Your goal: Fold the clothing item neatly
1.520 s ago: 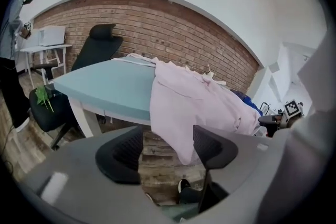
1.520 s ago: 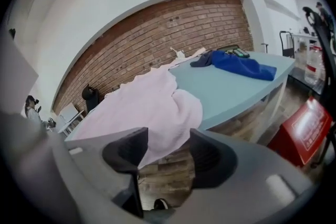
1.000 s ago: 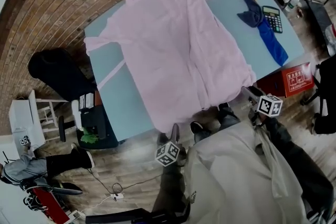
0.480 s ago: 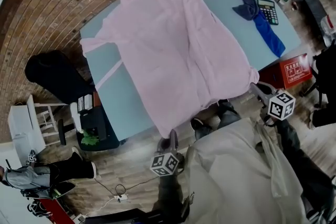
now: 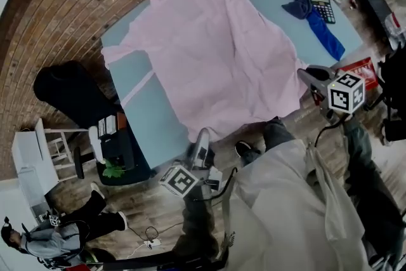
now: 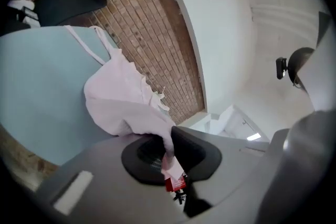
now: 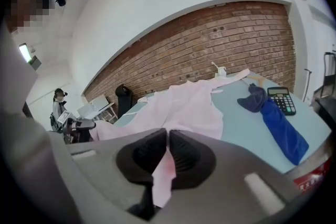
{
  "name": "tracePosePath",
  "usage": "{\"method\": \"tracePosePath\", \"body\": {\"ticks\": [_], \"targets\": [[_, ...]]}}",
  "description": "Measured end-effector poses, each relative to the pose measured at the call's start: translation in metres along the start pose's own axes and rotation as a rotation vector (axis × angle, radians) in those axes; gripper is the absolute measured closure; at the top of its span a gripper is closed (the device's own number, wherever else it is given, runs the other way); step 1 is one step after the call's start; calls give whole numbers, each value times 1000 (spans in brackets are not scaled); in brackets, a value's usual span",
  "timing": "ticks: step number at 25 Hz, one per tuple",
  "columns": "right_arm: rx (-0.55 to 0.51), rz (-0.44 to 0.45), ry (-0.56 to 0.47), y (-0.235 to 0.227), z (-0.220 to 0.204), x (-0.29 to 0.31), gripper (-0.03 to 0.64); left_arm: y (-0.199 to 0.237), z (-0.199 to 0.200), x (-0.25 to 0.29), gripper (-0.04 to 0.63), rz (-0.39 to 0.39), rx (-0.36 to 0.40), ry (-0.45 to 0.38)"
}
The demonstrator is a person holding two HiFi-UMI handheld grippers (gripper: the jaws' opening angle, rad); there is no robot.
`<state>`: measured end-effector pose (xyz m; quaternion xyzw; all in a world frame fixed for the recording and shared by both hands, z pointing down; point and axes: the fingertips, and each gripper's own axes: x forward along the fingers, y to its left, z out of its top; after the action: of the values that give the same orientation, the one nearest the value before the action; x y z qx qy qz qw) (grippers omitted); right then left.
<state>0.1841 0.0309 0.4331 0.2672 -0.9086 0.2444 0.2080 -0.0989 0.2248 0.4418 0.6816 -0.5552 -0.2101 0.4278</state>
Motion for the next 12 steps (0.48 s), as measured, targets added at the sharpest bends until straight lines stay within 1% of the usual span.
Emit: {"method": "tracePosePath", "body": {"ticks": [2,3,5,7,10,12], "targets": [[-12,-14,29,-6,-2,4,597,3,-1,0,565,8,55,28],[-9,-21,47,-10,-11,1,597,8,-9,-5,565,18,67,44],[26,-33,72,-19,-36,-10,597,25,-29,-20,565,51,61,74],[89,-44,66,-33,-63,-18,597,43,-50,-30,565,92,44,102],[221,-70,20,-61,-115,-19,595,66,-78,-34,565,134,23,140],[323,-71,-12,-77,-153,-11,590,79,-88,-33,565,156,1,136]]}}
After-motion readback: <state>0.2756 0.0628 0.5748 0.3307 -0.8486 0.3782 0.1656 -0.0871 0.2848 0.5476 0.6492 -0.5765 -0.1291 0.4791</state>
